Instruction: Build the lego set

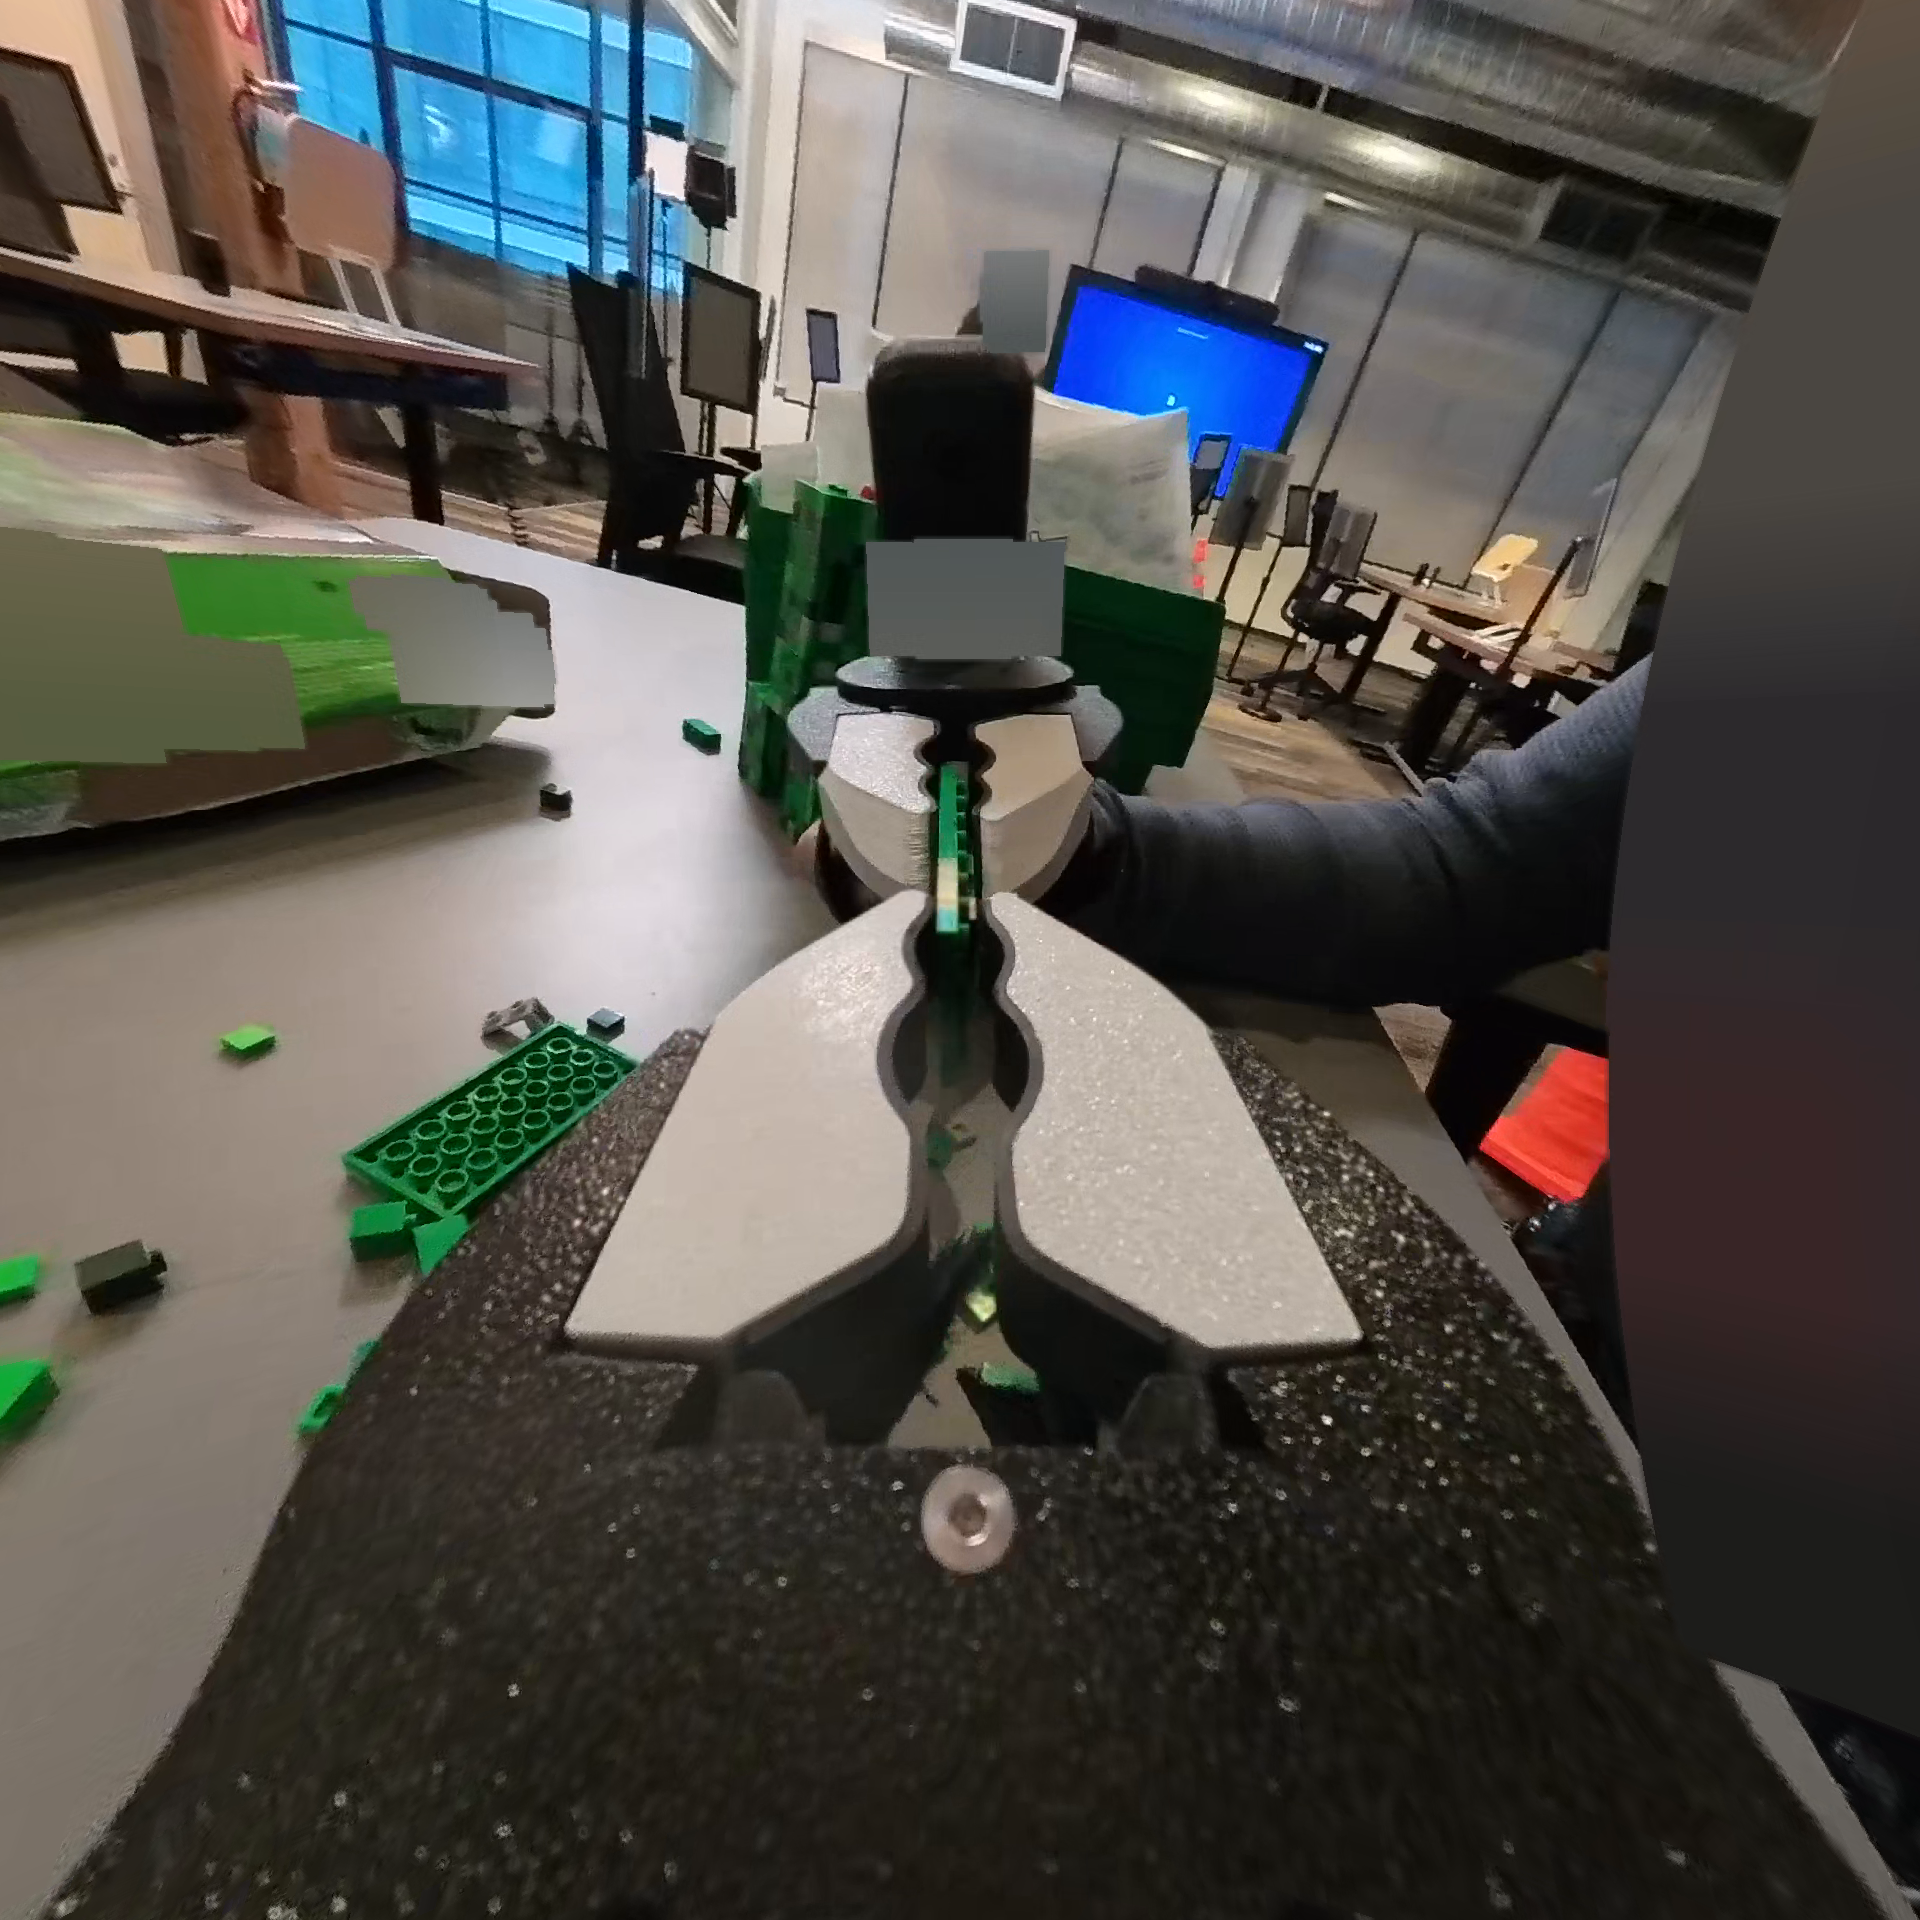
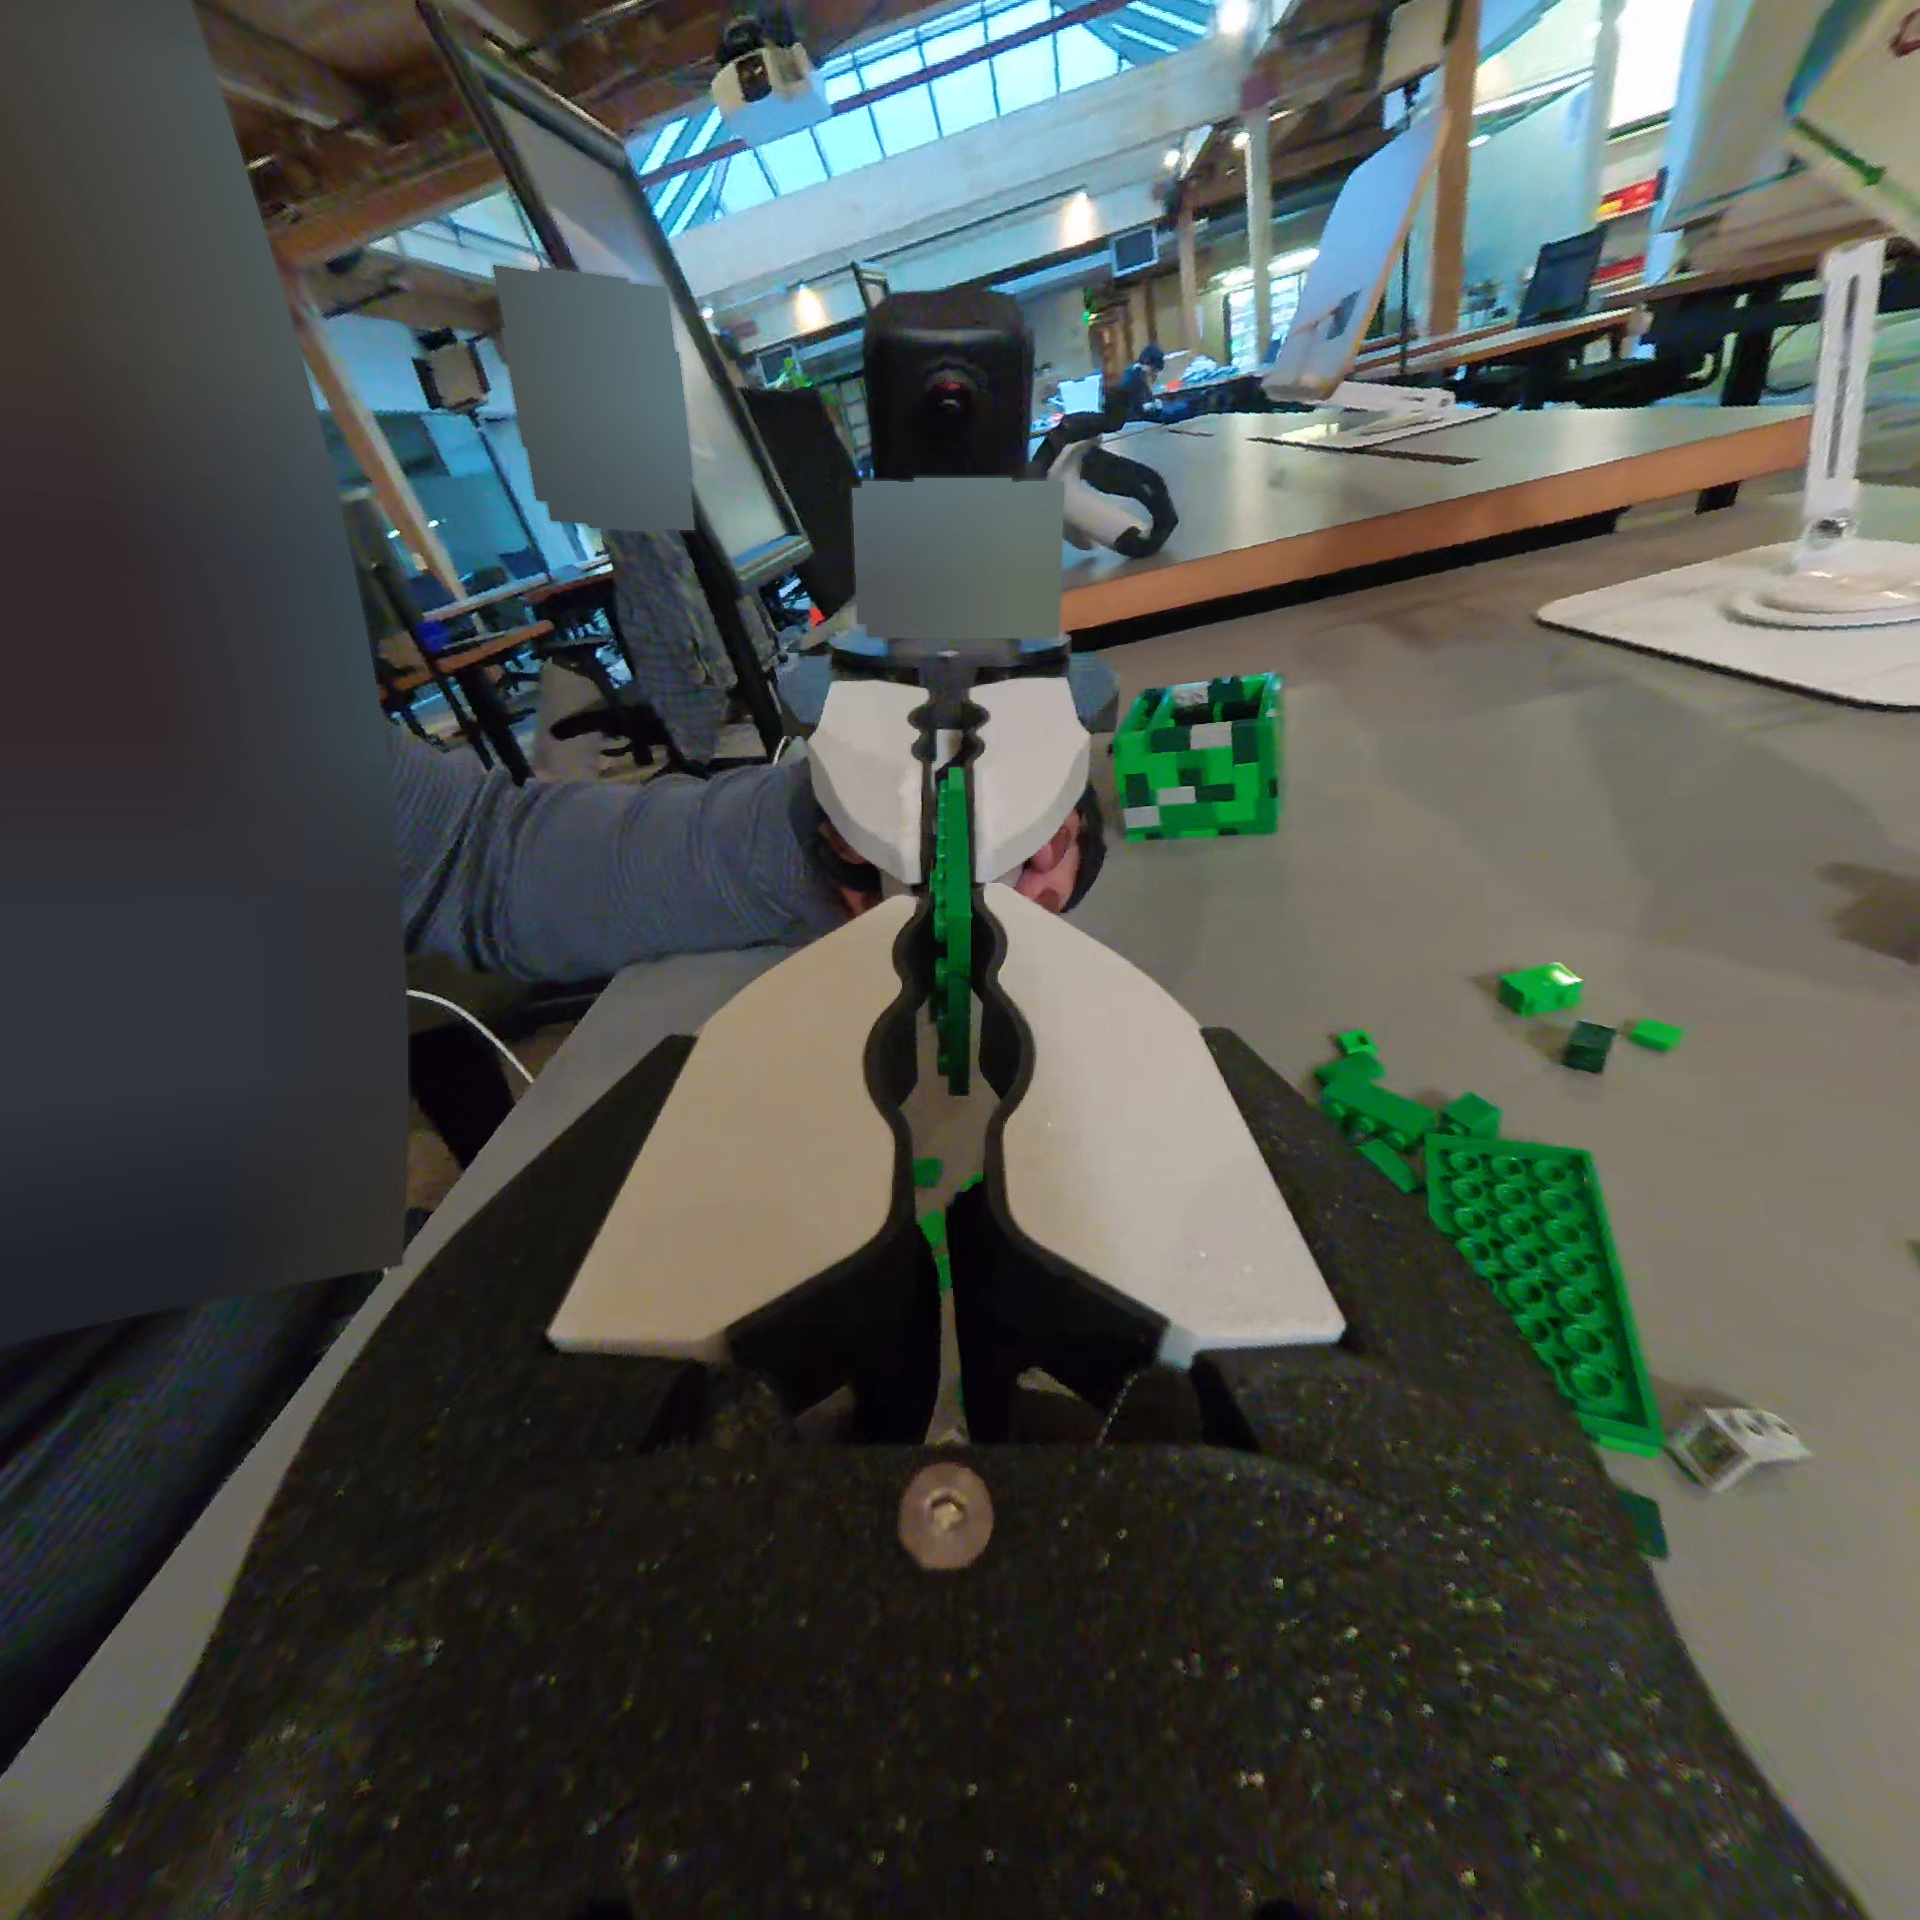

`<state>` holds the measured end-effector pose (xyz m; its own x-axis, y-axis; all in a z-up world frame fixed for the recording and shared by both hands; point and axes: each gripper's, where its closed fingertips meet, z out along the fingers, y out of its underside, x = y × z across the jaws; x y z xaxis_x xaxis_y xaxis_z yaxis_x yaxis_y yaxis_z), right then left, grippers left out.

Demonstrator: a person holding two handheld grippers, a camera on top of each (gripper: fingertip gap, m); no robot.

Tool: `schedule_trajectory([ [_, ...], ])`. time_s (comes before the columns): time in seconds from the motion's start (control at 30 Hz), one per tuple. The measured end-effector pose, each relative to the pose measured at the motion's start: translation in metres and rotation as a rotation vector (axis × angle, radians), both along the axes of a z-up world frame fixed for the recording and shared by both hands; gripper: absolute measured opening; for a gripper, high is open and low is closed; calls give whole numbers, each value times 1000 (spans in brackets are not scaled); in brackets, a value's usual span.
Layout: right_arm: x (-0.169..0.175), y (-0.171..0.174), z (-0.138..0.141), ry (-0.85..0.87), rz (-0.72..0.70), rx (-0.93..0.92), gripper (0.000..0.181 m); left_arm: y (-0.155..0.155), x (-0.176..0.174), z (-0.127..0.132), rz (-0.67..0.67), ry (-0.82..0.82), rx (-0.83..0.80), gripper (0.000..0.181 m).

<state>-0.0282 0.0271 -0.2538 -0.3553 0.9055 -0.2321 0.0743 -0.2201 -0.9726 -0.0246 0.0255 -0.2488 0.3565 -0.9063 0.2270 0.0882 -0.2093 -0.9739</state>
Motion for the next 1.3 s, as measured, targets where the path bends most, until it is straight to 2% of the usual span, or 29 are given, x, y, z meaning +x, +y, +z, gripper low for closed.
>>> schedule_trajectory([
  [0.1,-2,6,0,1,-58,31,6,6,-3,0,42,-3,-11,7],
  [0.17,-5,19,-3,-14,-176,83,13,15,-7,-2,100,-22,-56,6],
  [0.27,-7,39,-16,-95,-360,254,37,32,-18,-12,220,-54,-166,6],
  [0.43,-7,51,-26,-188,-533,601,36,47,-37,-31,329,-124,-407,5],
  [0.57,-7,50,-55,-372,-500,837,35,47,-41,-50,308,-110,-569,5],
  [0.67,-9,47,-69,-436,-466,928,29,43,-40,-59,264,-77,-650,6],
  [0.83,-10,45,-74,-467,-445,942,27,35,-35,-68,204,-29,-718,6],
  [1.03,-9,39,-82,-507,-400,1022,20,32,-33,-75,196,20,-734,6],
  [1.3,-9,37,-85,-516,-377,1004,16,31,-31,-79,194,53,-740,6],
])
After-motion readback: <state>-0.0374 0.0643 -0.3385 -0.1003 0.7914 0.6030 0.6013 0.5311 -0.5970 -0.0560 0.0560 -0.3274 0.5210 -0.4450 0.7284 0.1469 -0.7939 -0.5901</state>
